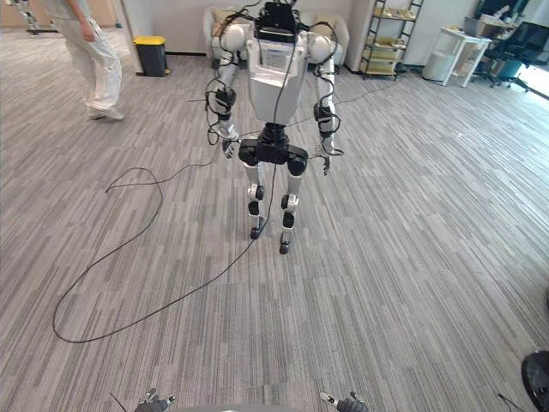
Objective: Organize washtable
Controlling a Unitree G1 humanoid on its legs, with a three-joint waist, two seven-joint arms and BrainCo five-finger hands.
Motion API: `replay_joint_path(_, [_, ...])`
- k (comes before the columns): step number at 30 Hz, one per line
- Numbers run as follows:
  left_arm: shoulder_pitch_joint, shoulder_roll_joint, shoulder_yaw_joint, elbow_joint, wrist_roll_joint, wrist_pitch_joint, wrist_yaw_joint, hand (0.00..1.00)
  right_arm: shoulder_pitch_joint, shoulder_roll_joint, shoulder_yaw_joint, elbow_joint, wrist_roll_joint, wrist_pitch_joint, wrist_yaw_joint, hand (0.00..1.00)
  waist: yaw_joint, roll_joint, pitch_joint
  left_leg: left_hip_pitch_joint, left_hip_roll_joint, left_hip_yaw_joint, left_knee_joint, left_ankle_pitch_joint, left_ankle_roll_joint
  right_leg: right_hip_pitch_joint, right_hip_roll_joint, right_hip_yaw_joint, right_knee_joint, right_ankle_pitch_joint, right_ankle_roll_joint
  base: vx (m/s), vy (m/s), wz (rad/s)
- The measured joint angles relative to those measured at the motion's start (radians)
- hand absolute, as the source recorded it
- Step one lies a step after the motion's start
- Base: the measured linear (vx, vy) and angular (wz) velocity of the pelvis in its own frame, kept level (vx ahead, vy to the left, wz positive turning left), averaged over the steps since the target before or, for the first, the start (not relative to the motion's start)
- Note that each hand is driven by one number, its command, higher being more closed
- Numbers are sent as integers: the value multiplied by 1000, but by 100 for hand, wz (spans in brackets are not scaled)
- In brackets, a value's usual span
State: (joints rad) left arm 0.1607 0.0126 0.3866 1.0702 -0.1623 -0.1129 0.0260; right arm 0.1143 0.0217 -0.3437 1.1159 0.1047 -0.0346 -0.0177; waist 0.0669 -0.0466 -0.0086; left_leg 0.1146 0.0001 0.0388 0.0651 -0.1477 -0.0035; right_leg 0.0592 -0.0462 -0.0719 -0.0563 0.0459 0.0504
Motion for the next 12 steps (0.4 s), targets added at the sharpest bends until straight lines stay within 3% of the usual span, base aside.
replay_joint_path(12, [-29,66,-162,41,58,6,-4,0,-41,-33,114,69,-83,-14,18,0,0,7,6,3,-18,-16,6,6,10,8,-6,2,-12,8,5,-5,-2,2])
